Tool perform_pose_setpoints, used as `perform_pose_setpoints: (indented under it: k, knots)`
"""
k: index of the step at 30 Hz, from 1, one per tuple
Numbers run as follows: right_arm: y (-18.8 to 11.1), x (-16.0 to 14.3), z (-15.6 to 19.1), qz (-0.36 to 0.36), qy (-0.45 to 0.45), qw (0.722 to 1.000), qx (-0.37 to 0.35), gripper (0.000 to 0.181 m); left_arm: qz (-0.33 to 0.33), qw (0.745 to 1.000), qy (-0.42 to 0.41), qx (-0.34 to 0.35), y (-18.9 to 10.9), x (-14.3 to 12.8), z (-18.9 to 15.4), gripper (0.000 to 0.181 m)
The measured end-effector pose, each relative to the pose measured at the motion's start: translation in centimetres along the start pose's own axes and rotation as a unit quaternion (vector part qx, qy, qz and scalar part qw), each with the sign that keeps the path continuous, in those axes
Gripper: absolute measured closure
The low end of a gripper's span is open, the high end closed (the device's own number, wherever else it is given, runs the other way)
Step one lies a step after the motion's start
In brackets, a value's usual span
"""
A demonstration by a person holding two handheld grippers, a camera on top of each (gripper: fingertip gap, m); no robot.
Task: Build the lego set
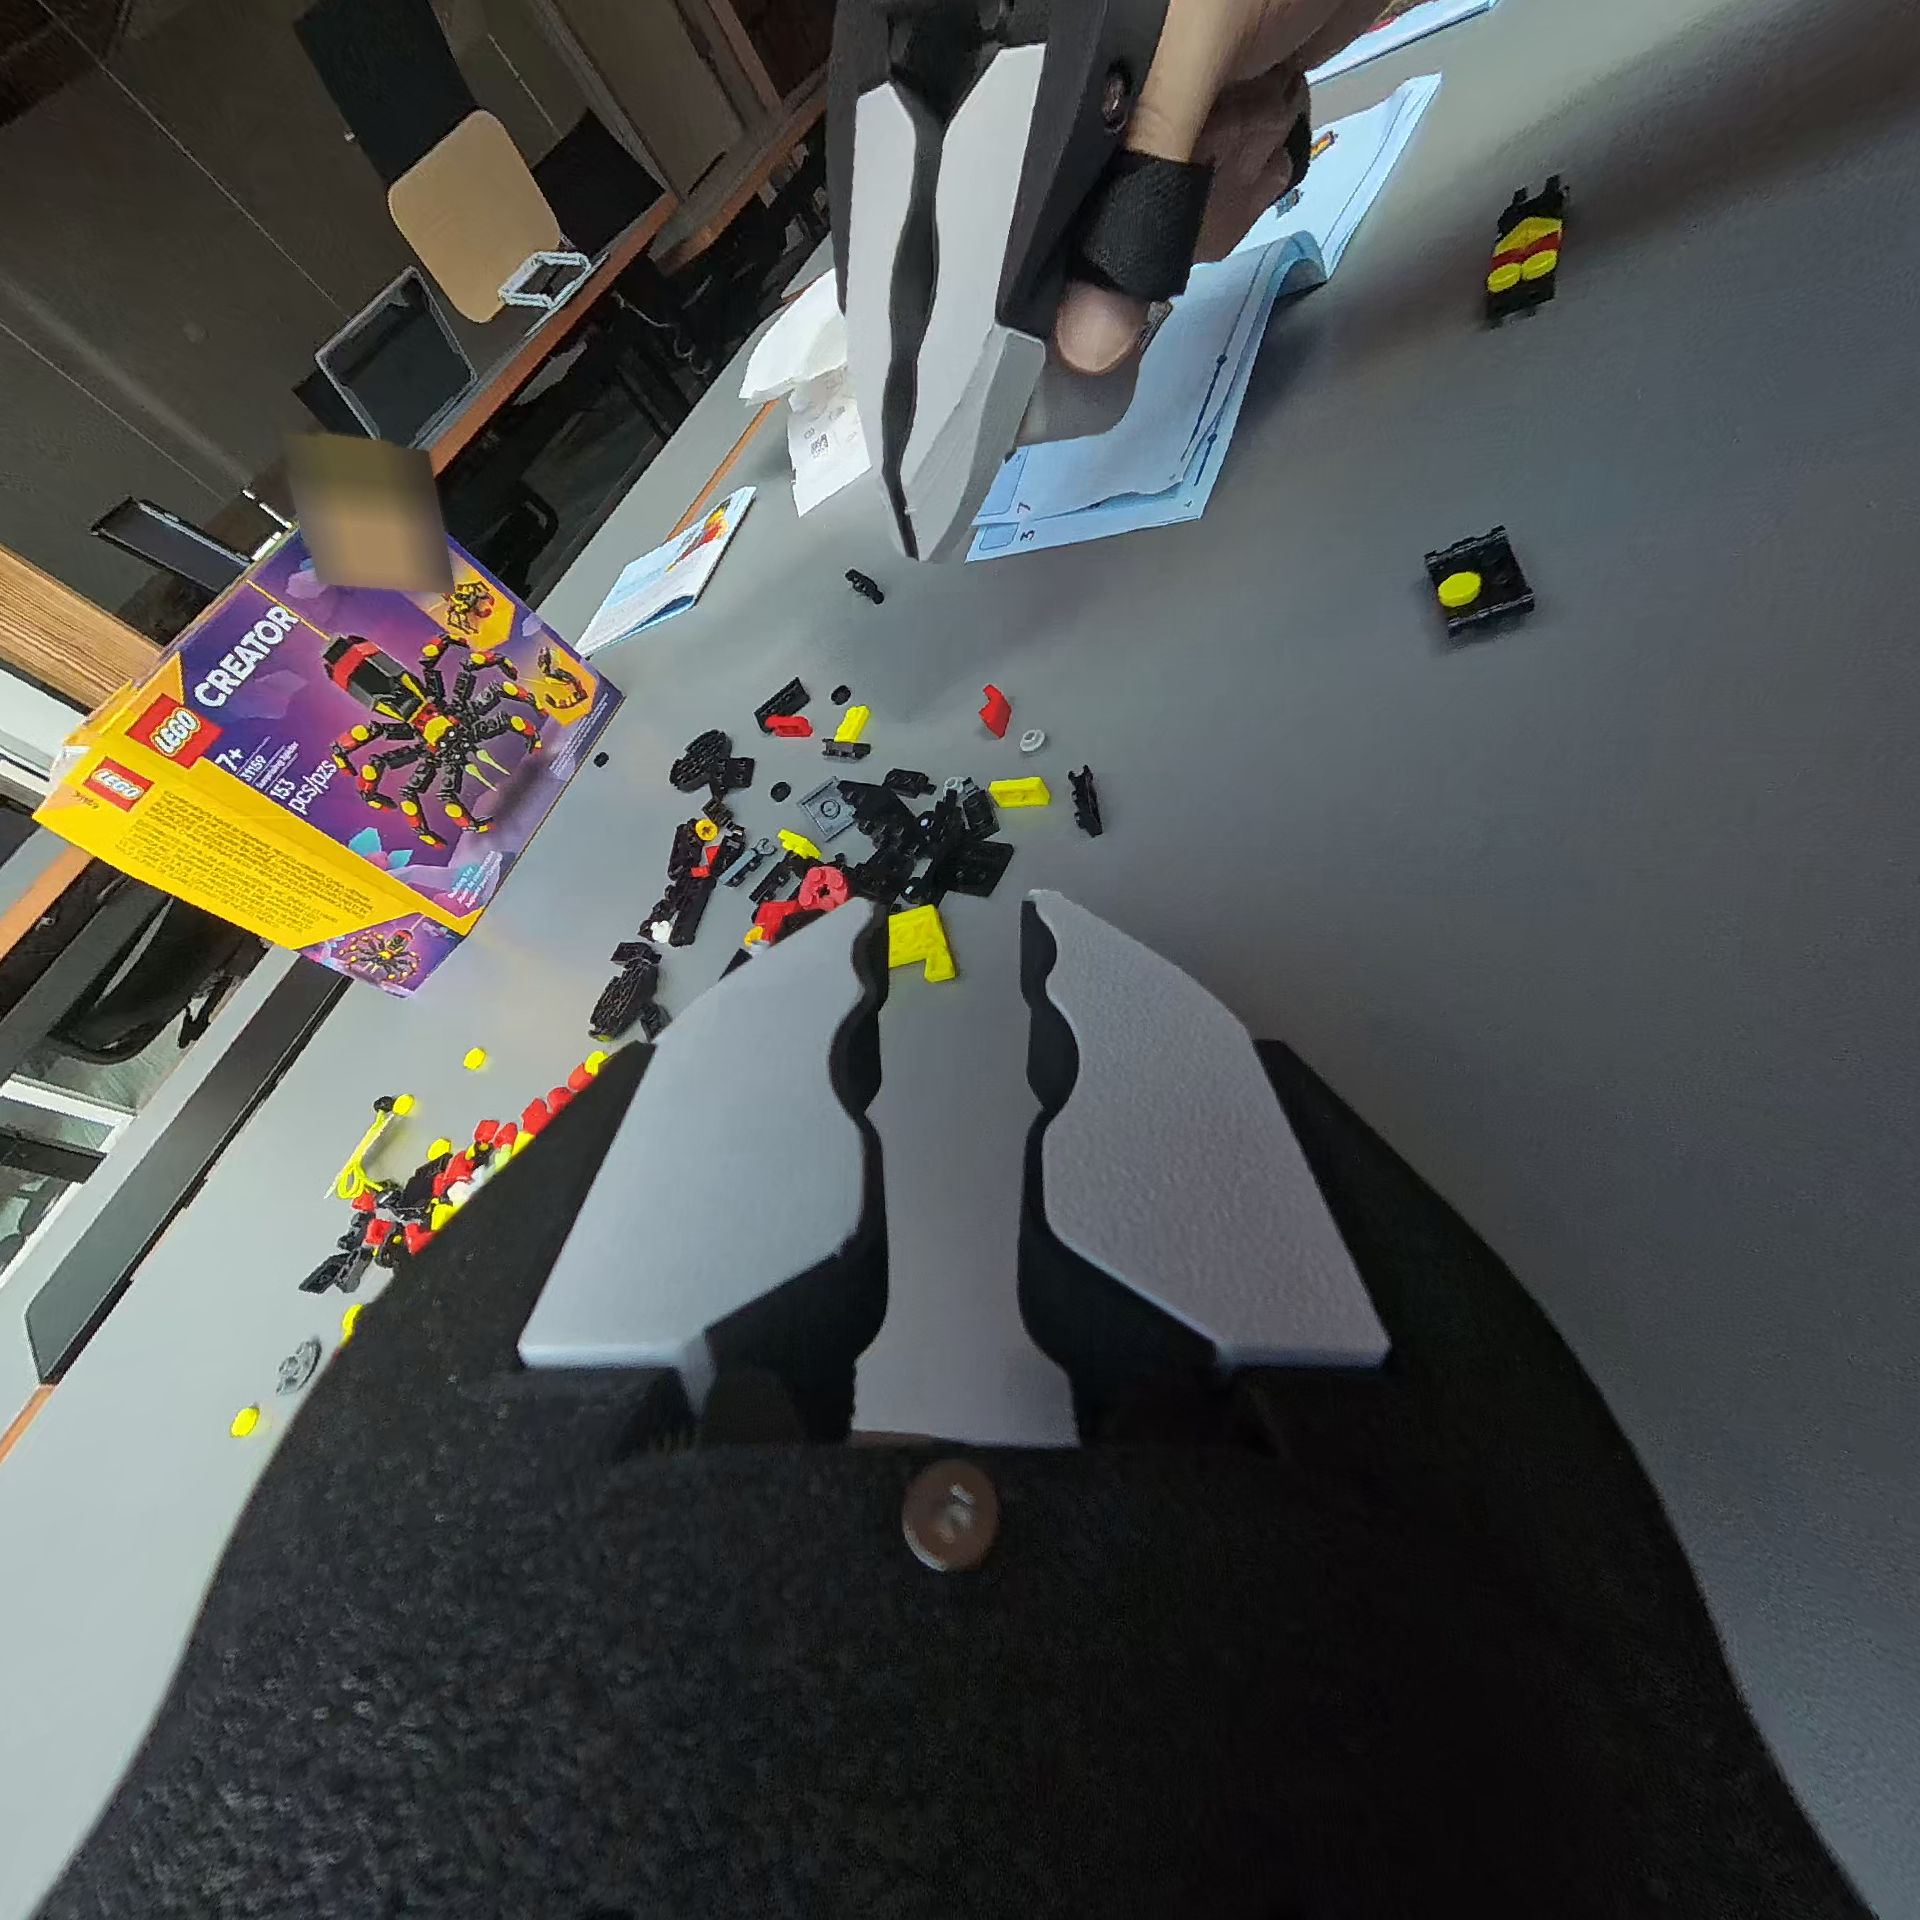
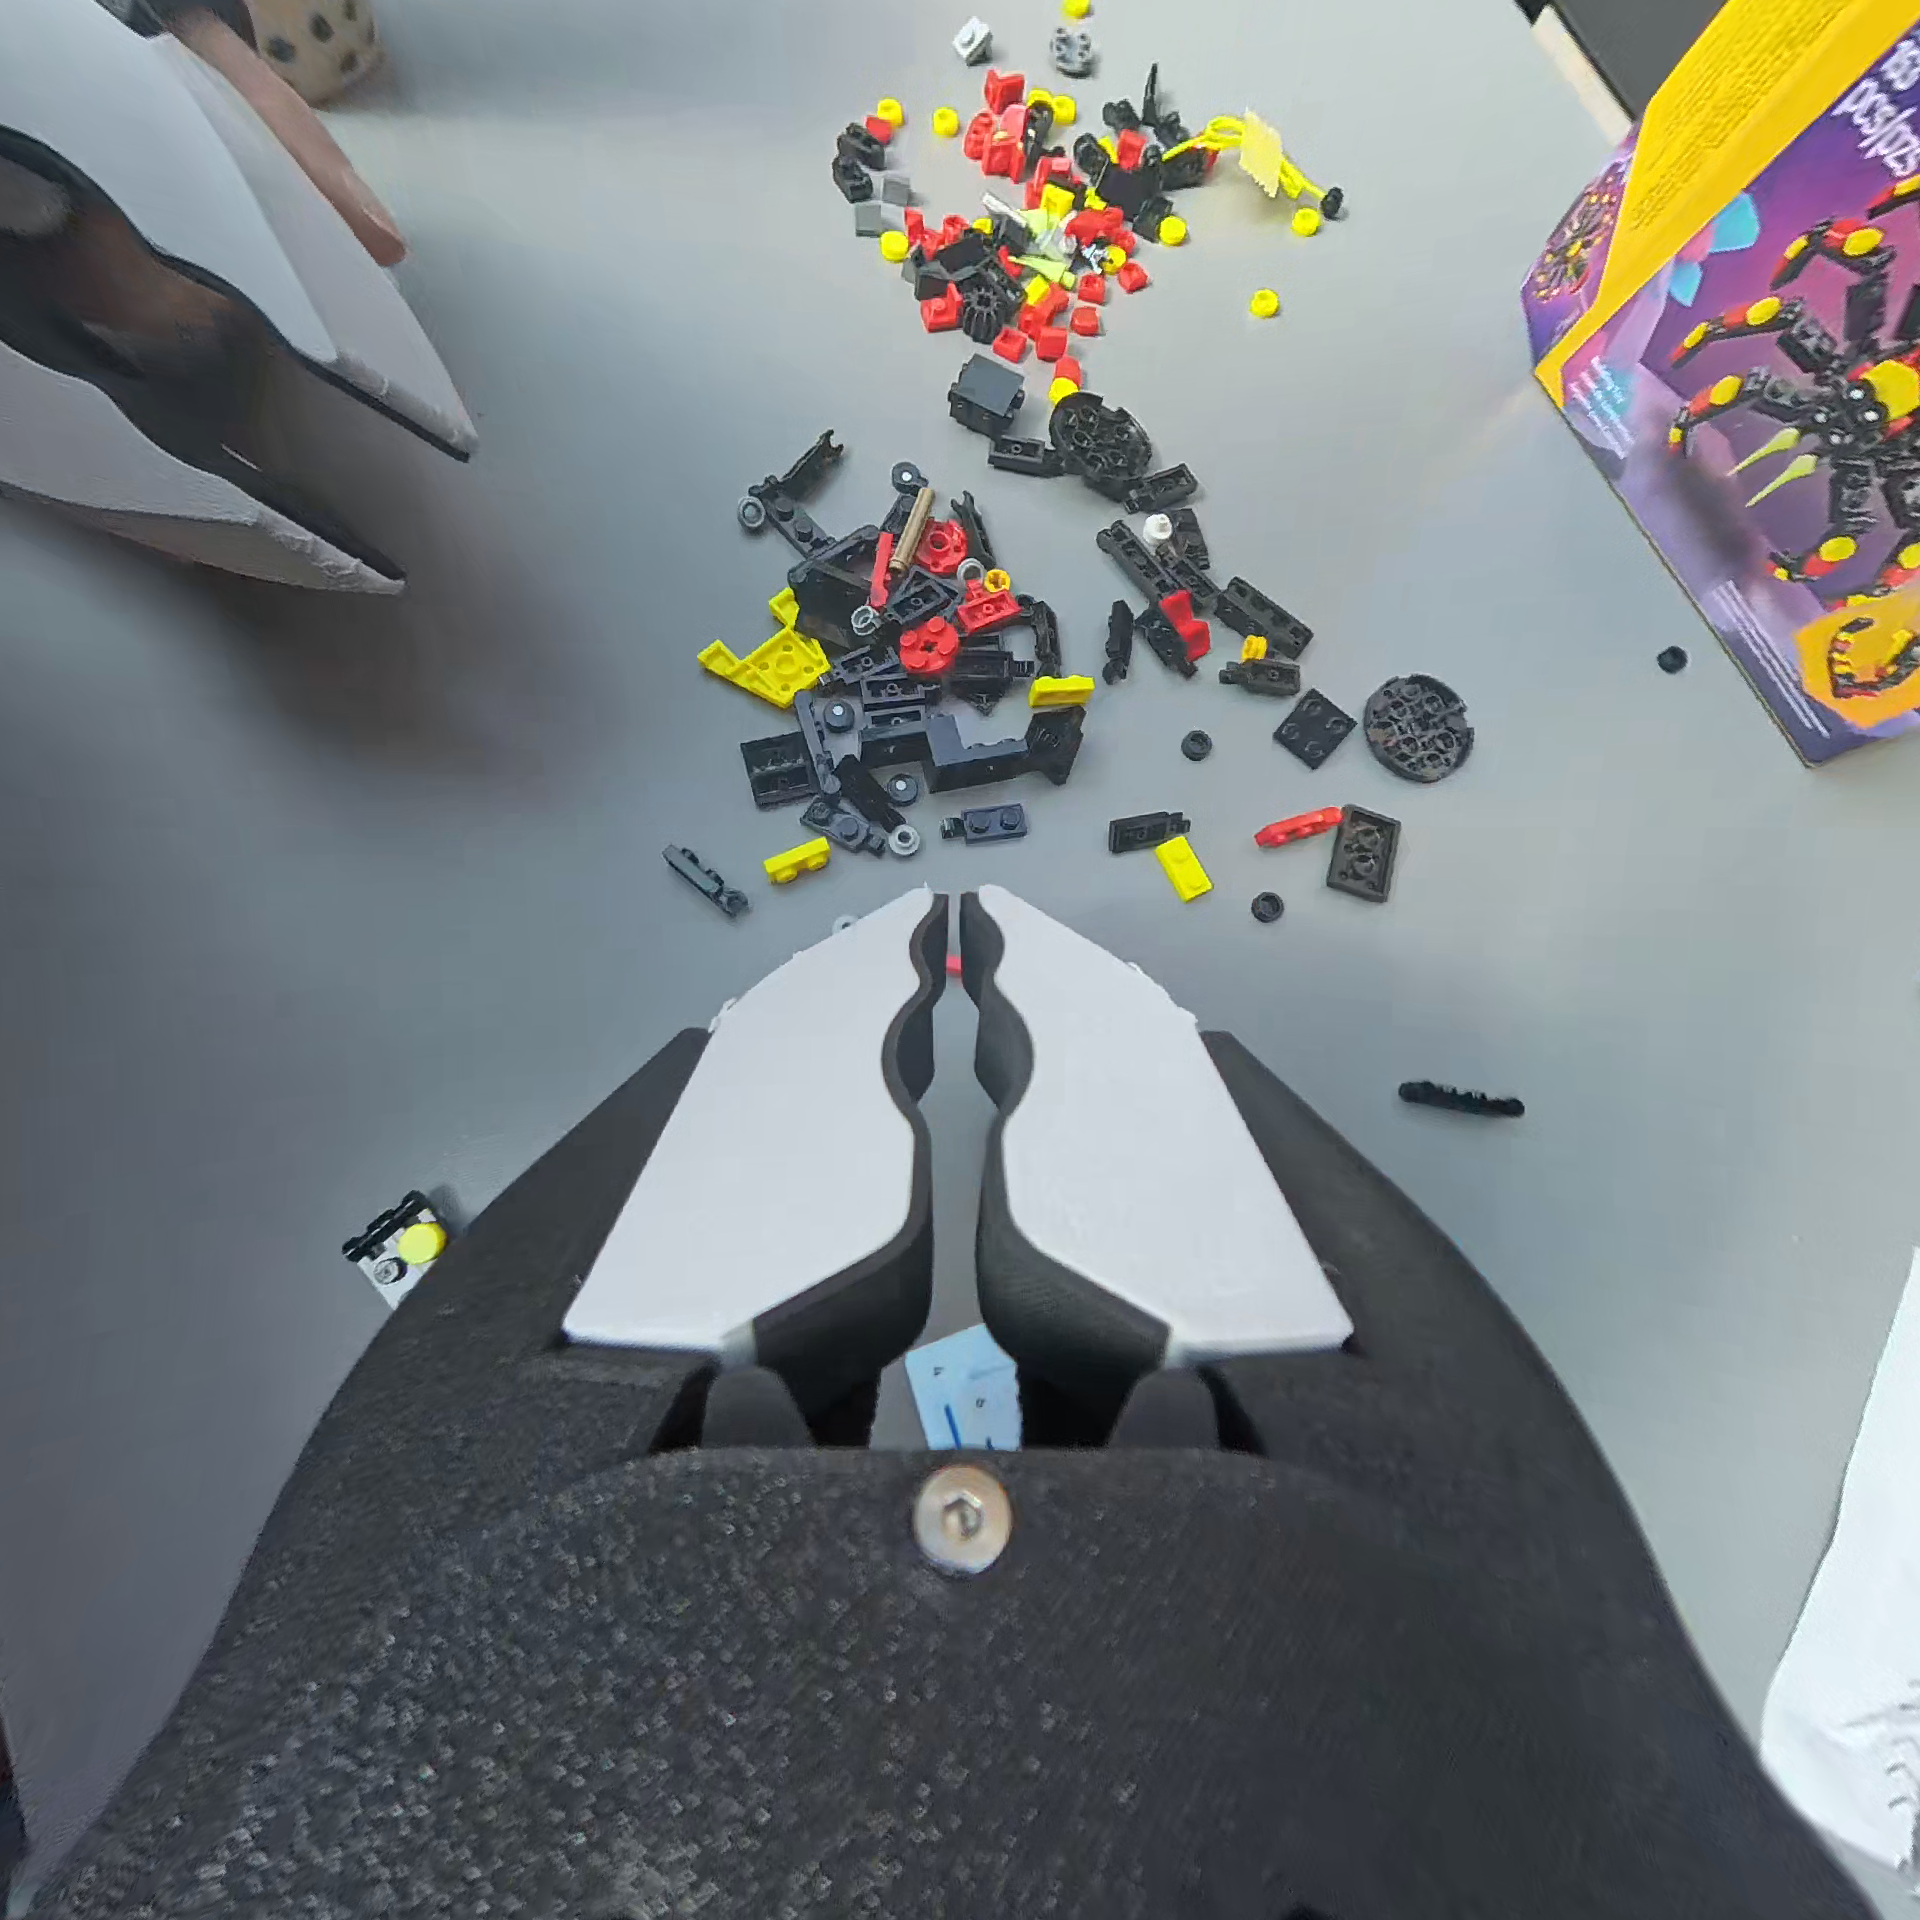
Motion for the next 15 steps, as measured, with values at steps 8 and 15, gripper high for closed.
perform_pose_setpoints:
  k: [8, 15]
  knots:
    - [6.1, 5.9, -2.5, 0.029, -0.121, 0.992, 0.038, 0.166, 0.058, 0.998, -0.014, 0.012, 0.2, -2.3, 0.6, 0.157]
    - [14.1, 9.7, -4.5, 0.069, -0.117, 0.983, 0.126, 0.181, 0.072, 0.997, -0.021, 0.016, 0.7, -2.8, 1.0, 0.157]
Point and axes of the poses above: each gripper's, where its closed fingertips meet, y out along the fingers, x out of its top, z = x × y across the jaws, the point moved 2 cm from there along -y, back along the fingers, and after that the axes turned 3 degrees about z, right-handed, at the moved point
